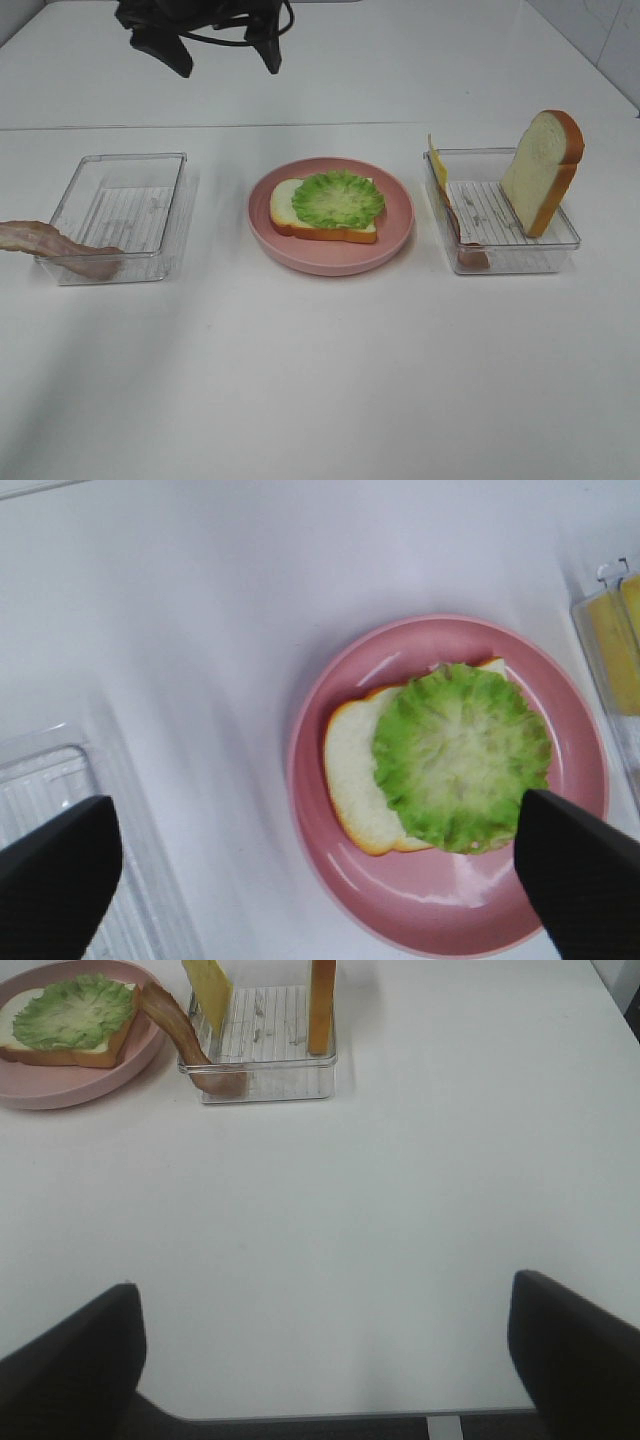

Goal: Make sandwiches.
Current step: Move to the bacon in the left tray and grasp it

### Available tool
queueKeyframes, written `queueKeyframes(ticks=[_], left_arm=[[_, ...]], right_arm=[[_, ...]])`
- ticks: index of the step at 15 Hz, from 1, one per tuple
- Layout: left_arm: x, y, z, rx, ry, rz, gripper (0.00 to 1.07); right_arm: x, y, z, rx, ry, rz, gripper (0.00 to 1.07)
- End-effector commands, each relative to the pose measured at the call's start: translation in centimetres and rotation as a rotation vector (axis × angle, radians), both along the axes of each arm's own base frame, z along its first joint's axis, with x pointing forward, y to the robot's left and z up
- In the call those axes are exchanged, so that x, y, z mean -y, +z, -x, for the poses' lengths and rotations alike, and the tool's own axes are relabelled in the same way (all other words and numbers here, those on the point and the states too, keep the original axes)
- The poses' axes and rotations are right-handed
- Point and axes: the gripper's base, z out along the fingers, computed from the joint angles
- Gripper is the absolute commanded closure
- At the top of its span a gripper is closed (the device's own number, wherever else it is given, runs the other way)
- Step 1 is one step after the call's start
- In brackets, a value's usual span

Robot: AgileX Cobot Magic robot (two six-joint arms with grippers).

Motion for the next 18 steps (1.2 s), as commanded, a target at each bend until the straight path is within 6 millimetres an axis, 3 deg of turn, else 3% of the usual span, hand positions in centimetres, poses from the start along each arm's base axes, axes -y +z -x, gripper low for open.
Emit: queueKeyframes(ticks=[1, 6, 10, 15, 18], left_arm=[[-2.8, 1.9, 1.7, -0.075, 0.016, -0.047, 0.05], [-8.4, 4.4, 3.6, -0.078, 0.103, -0.076, 0.05], [-12.6, 5.6, 6.3, -0.107, 0.159, -0.09, 0.06], [-16.4, 4.9, 9.4, -0.184, 0.201, -0.087, 0.06], [-19.7, 2.9, 11.8, -0.252, 0.245, -0.037, 0.06]], right_arm=[[-0.1, 0.0, 0.2, 0.026, 0.0, -0.003, 0.11], [-0.1, 0.0, 0.2, 0.026, 0.0, -0.003, 0.11], [-0.1, 0.0, 0.2, 0.026, 0.0, -0.003, 0.11], [-0.1, 0.0, 0.2, 0.026, 0.0, -0.003, 0.11], [-0.1, 0.0, 0.2, 0.026, 0.0, -0.003, 0.11]])
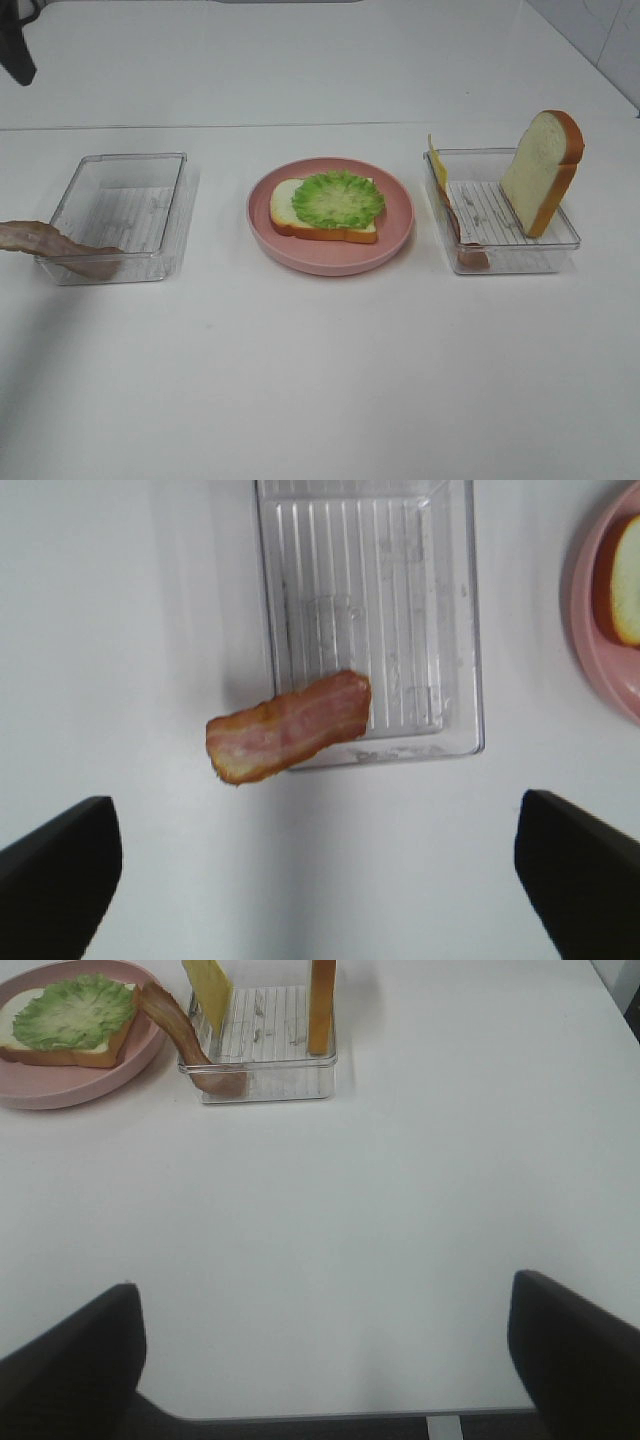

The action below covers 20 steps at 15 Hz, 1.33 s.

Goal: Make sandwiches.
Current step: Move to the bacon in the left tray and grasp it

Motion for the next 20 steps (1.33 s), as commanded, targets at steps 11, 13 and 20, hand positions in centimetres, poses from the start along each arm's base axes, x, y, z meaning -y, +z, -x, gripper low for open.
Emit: queueKeyframes(ticks=[11, 13, 20], left_arm=[[-5.0, -6.7, 3.5, -0.021, 0.022, 0.206, 0.06], [-5.0, -7.5, 3.1, -0.043, 0.025, 0.212, 0.06], [-5.3, -10.8, 1.6, -0.073, 0.035, 0.236, 0.06]], right_arm=[[-0.1, 0.0, 0.2, 0.026, 0.0, -0.003, 0.11], [-0.1, 0.0, 0.2, 0.026, 0.0, -0.003, 0.11], [-0.1, 0.0, 0.2, 0.026, 0.0, -0.003, 0.11]])
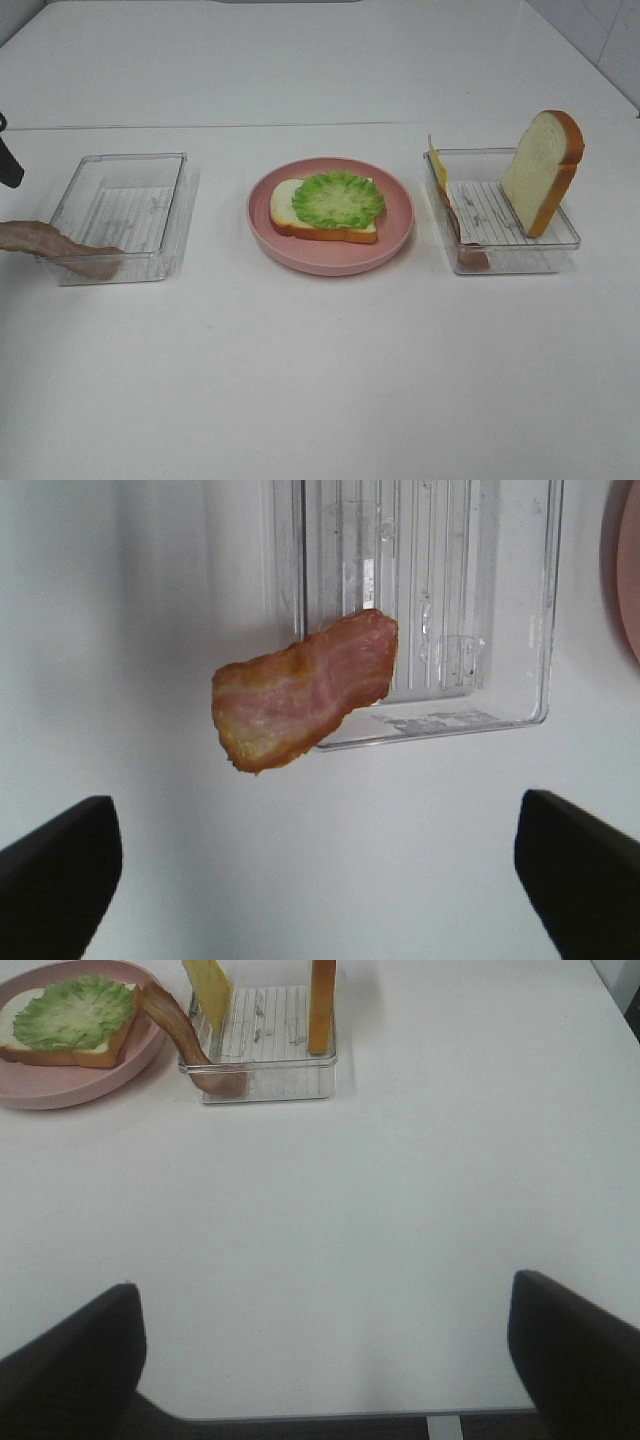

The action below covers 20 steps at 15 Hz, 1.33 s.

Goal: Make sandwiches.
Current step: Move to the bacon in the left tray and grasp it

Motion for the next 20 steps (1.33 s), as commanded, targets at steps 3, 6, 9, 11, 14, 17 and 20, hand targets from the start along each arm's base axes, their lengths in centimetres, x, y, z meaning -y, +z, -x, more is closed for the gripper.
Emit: queueKeyframes(ticks=[3, 6, 9, 11, 14, 17, 20], left_arm=[[0.1, -2.3, -1.1, -0.002, 0.011, 0.051, 0.06], [1.3, -4.3, -2.0, -0.01, -0.031, 0.036, 0.06], [2.0, -5.7, -2.7, -0.004, -0.026, 0.029, 0.06], [2.2, -6.3, -2.8, -0.014, -0.028, 0.029, 0.06], [2.2, -7.3, -2.9, -0.039, -0.023, 0.035, 0.06], [2.1, -7.3, -3.0, -0.03, -0.02, 0.028, 0.06], [2.1, -7.3, -3.0, -0.025, -0.018, 0.026, 0.2]], right_arm=[[-0.1, 0.0, 0.2, 0.026, 0.0, -0.003, 0.11], [-0.1, 0.0, 0.2, 0.026, 0.0, -0.003, 0.11], [-0.1, 0.0, 0.2, 0.026, 0.0, -0.003, 0.11], [-0.1, 0.0, 0.2, 0.026, 0.0, -0.003, 0.11], [-0.1, 0.0, 0.2, 0.026, 0.0, -0.003, 0.11], [-0.1, 0.0, 0.2, 0.026, 0.0, -0.003, 0.11], [-0.1, 0.0, 0.2, 0.026, 0.0, -0.003, 0.11]])
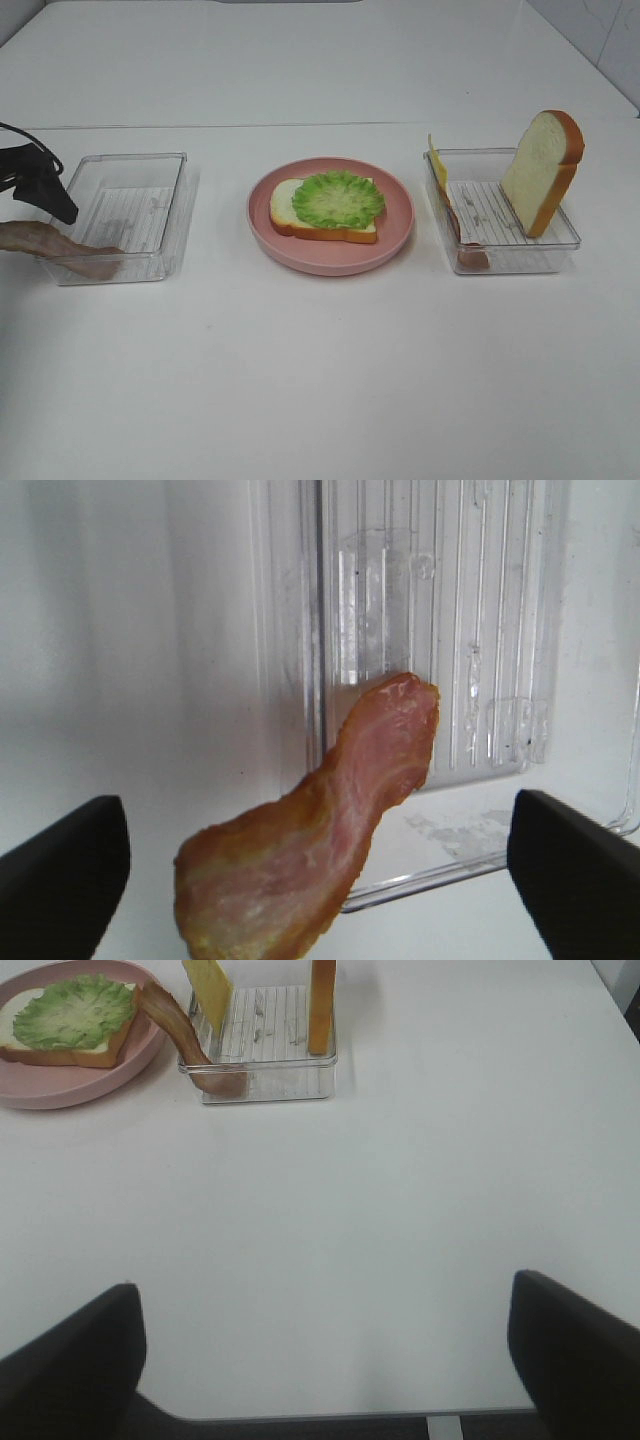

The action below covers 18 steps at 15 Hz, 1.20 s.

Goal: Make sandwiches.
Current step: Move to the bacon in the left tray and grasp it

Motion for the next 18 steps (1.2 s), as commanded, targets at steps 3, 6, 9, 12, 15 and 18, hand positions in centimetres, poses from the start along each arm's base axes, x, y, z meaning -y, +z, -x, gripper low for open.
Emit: queueKeyframes(ticks=[3, 6, 9, 12, 15, 18], left_arm=[[0.33, -0.29, 0.0, -0.004, 0.002, 0.009, 0.32], [0.31, -0.29, -0.03, -0.002, 0.008, 0.009, 0.54], [0.32, -0.26, -0.15, 0.005, 0.029, 0.015, 0.82], [0.28, -0.24, -0.29, 0.016, 0.045, 0.014, 1.07], [0.35, -0.2, -0.32, 0.017, 0.053, 0.025, 1.07], [0.55, -0.07, -0.25, 0.007, 0.06, 0.05, 1.07]], right_arm=[[-0.05, -0.03, 0.22, 0.026, 0.0, -0.003, 0.11], [-0.05, -0.03, 0.22, 0.026, 0.0, -0.003, 0.11], [-0.05, -0.03, 0.22, 0.026, 0.0, -0.003, 0.11], [-0.05, -0.03, 0.22, 0.026, 0.0, -0.003, 0.11], [-0.05, -0.03, 0.22, 0.026, 0.0, -0.003, 0.11], [-0.05, -0.03, 0.22, 0.026, 0.0, -0.003, 0.11]])
